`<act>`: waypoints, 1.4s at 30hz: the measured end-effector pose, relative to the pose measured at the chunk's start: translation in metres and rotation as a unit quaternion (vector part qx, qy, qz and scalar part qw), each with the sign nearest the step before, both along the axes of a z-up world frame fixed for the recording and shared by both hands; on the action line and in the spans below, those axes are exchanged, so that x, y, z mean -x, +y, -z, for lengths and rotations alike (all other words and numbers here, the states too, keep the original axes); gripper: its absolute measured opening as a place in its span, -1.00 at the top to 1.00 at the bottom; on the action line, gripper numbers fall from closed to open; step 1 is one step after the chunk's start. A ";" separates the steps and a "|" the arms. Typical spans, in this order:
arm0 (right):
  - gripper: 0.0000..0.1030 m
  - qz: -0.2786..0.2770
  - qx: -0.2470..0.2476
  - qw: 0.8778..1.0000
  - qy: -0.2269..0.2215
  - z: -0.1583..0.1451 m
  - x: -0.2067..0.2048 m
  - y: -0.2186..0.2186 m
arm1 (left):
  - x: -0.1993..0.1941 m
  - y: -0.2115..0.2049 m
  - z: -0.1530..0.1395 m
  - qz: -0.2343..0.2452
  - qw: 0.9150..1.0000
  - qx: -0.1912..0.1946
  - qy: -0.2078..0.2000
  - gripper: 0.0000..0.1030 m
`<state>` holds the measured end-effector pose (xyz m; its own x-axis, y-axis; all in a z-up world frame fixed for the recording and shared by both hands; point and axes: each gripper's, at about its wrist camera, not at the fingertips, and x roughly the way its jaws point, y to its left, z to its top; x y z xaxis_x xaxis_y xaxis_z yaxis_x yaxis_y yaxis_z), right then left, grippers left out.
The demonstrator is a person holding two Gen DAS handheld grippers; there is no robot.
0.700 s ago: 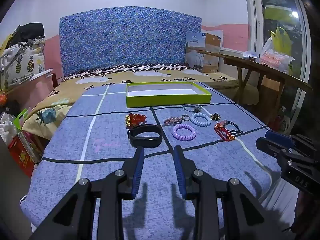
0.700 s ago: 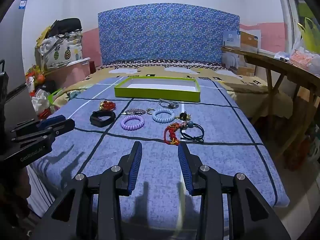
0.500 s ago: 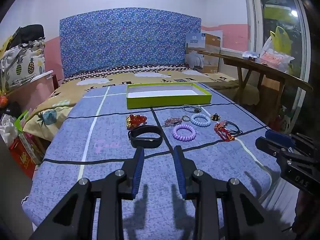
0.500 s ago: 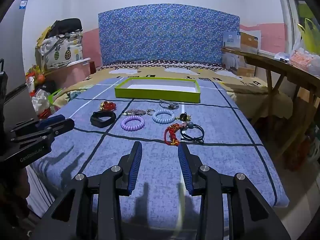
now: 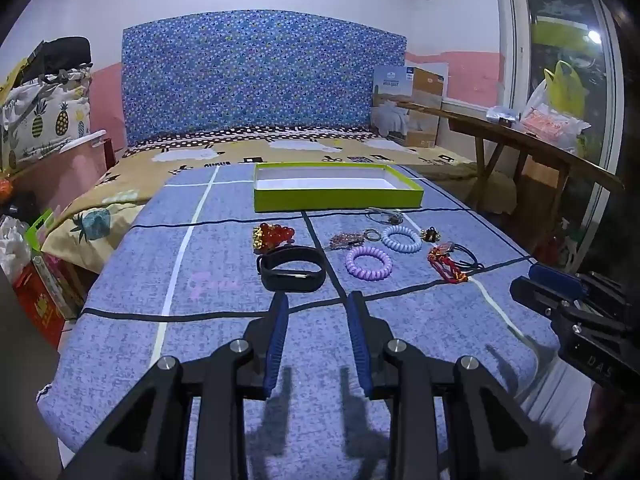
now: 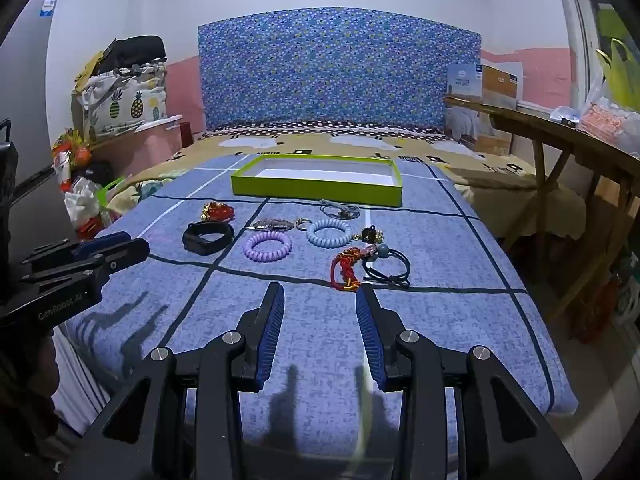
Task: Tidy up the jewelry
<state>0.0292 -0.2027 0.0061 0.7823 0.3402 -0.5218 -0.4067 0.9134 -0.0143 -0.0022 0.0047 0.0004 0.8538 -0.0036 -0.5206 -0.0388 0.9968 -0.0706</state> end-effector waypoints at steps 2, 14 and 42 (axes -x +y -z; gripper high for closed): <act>0.26 0.000 0.000 1.000 0.000 0.000 0.000 0.000 | 0.000 -0.001 0.000 0.000 1.000 0.000 -0.001 0.39; 0.26 0.000 0.000 1.000 -0.001 -0.001 -0.002 0.000 | 0.000 -0.001 -0.002 -0.002 1.000 -0.003 -0.002 0.39; 0.26 -0.001 0.001 1.000 0.000 -0.003 0.001 0.004 | 0.001 0.000 -0.001 -0.003 1.000 -0.002 -0.001 0.39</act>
